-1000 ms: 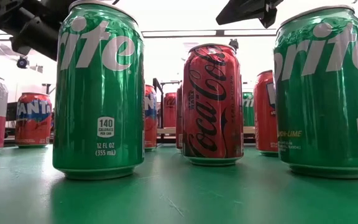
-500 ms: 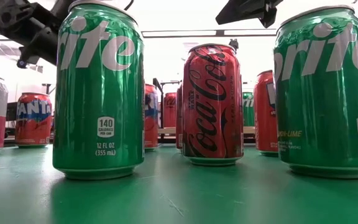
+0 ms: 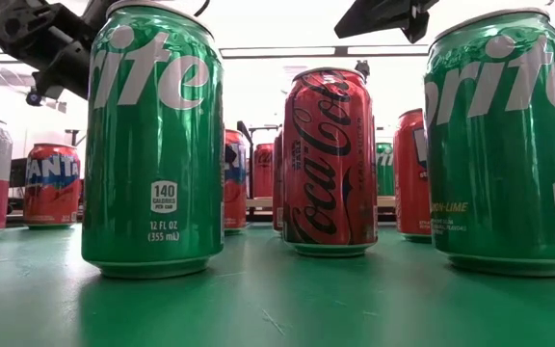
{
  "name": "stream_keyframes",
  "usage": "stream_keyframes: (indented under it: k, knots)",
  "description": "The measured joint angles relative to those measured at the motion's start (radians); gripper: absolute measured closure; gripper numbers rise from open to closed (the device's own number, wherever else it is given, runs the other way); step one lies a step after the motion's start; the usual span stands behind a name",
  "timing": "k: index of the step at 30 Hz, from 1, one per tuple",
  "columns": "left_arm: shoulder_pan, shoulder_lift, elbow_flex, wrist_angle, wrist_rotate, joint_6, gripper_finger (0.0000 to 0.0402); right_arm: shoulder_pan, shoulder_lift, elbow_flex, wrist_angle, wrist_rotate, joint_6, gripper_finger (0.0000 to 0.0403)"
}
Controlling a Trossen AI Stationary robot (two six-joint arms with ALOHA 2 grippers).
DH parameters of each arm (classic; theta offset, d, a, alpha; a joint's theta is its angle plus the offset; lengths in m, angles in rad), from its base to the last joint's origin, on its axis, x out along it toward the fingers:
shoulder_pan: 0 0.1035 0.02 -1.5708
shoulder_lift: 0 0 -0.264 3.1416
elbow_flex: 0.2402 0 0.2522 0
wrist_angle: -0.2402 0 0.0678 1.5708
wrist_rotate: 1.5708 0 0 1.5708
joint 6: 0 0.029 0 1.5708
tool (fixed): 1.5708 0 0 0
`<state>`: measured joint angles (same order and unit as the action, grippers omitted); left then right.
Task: Place canned beverage on shelf
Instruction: Put the red soda can on the shelf aligned with the other red soda can
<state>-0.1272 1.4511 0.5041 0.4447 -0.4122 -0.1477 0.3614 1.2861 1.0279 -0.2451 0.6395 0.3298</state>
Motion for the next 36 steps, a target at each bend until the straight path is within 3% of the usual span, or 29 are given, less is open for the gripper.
stream_keyframes:
  k: [9,19,31,36]
  knots:
    - [-0.003,-0.078,0.071,-0.162,0.003,0.005,0.0114,0.000,0.000,0.000,0.000,0.000,0.000,0.0394]
    - [-0.002,-0.210,0.223,-0.362,0.003,0.122,0.0114,0.000,0.000,0.000,0.000,0.000,0.000,0.0394]
    - [0.024,-0.151,0.456,-0.469,0.008,0.338,0.0114,0.008,-0.092,0.000,-0.065,-0.011,-0.034,0.0394]
    - [0.066,-0.126,0.498,-0.474,0.067,0.383,0.0110,0.020,-0.155,-0.004,-0.113,-0.010,-0.030,0.0394]
